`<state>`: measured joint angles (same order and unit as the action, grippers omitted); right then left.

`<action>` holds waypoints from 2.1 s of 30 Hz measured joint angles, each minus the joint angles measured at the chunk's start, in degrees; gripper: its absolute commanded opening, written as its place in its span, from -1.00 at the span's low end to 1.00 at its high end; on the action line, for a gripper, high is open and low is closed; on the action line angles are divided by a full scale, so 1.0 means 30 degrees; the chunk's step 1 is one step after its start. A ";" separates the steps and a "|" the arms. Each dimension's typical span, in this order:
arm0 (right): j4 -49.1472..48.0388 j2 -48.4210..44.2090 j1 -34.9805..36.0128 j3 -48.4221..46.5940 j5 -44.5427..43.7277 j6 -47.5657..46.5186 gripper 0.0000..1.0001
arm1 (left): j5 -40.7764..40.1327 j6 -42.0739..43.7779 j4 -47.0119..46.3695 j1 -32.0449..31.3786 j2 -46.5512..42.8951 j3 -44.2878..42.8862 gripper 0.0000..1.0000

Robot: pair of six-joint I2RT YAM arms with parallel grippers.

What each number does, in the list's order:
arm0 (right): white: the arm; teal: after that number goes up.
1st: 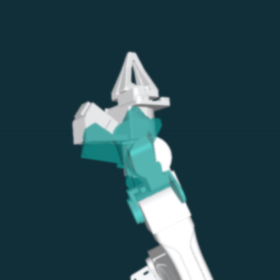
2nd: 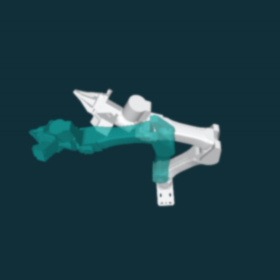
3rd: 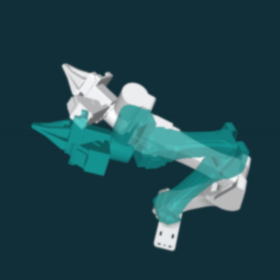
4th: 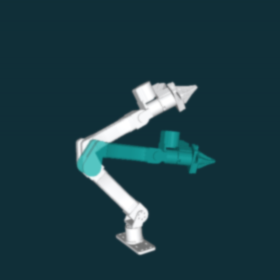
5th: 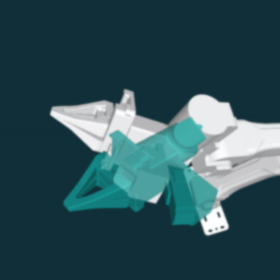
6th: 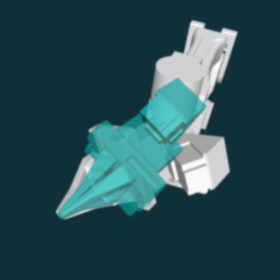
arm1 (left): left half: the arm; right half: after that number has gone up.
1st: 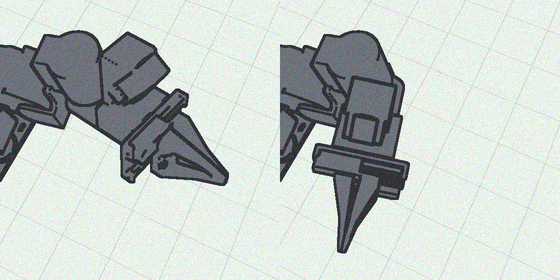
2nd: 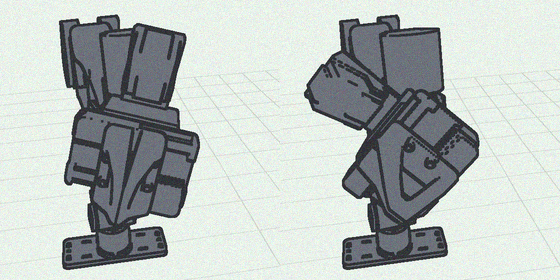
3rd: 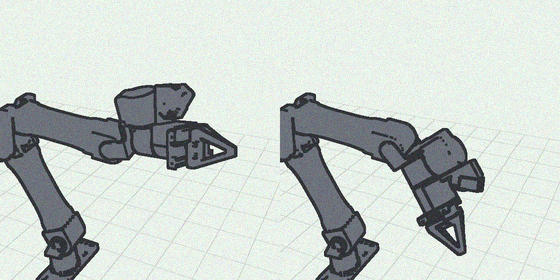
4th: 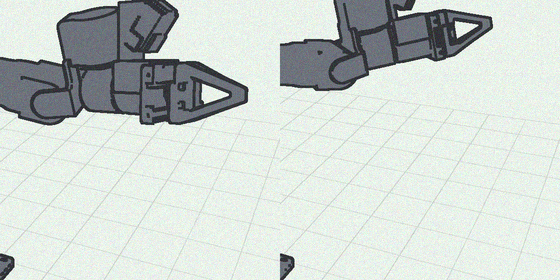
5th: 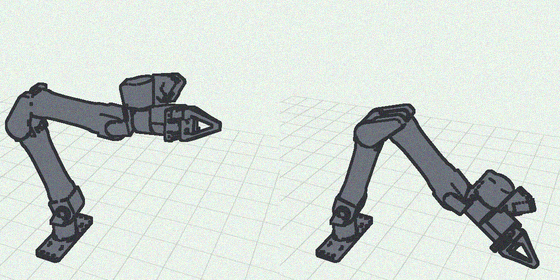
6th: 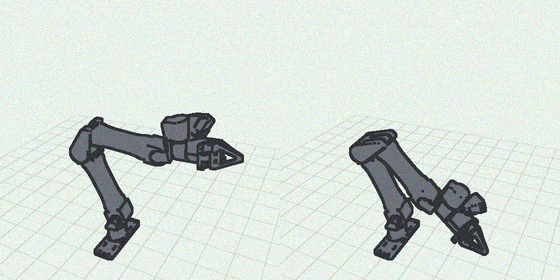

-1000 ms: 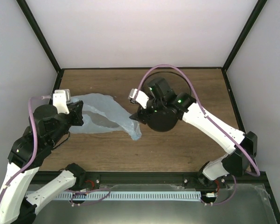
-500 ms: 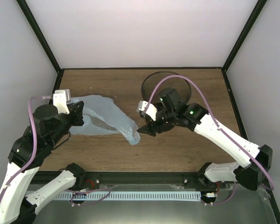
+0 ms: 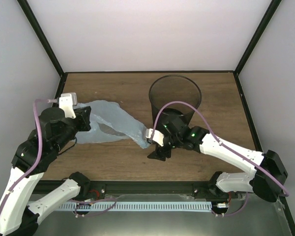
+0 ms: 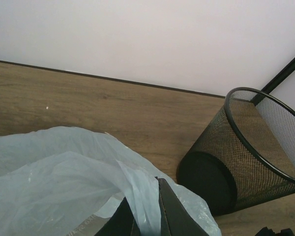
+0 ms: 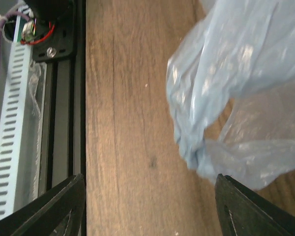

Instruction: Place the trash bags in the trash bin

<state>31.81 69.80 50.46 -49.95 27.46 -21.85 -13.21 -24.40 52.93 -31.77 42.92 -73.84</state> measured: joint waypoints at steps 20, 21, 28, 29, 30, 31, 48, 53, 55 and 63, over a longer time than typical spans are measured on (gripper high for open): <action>-0.3745 0.2382 0.0146 -0.1770 -0.0685 0.0969 -0.87 | -0.0080 -0.0291 0.0685 0.0000 -0.0066 -0.0146 -0.92; -0.3738 0.2018 0.0146 -0.2098 -0.0692 0.1013 -0.91 | -0.0117 -0.0262 0.0765 0.0000 -0.0058 -0.0248 -0.92; -0.3475 0.1384 0.0146 -0.6965 -0.0685 0.1180 -0.99 | -0.0226 0.0255 0.1035 0.0000 0.0670 -0.1829 -0.92; -0.3402 0.1566 0.0146 -0.7759 -0.0699 0.1188 -0.99 | -0.0226 0.0372 0.1035 0.0000 0.0867 -0.2113 -0.92; -0.3366 0.1902 0.0146 -0.8750 -0.0707 0.1180 -0.99 | -0.0226 0.0510 0.1042 0.0000 0.1093 -0.2419 -0.92; -0.3330 0.2200 0.0146 -0.9449 -0.0736 0.1166 -0.99 | -0.0226 0.0656 0.1035 0.0000 0.1297 -0.2688 -0.92; -0.2288 0.8568 -0.0036 -2.4939 -0.3592 -0.0867 -0.99 | 0.1872 0.2514 0.0364 0.0000 0.5005 -1.0171 -0.92; -0.3031 0.8750 -0.0044 -2.7532 -0.4816 -0.1887 -0.99 | 0.3213 0.2659 -0.0503 0.0000 0.6266 -1.1723 -0.92; -0.3592 0.8684 -0.0044 -2.8174 -0.5391 -0.2331 -0.99 | 0.3694 0.2652 -0.0903 0.0000 0.6659 -1.2029 -0.92; -0.4998 0.7475 -0.0211 -2.7394 -0.8510 -0.4189 -0.99 | 0.6018 0.2259 -0.2521 0.0000 0.8014 -1.2531 -0.92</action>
<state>16.82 92.23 49.82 -132.14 1.93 -34.41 4.84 -17.63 45.36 -31.77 66.96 -111.44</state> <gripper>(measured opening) 0.011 0.039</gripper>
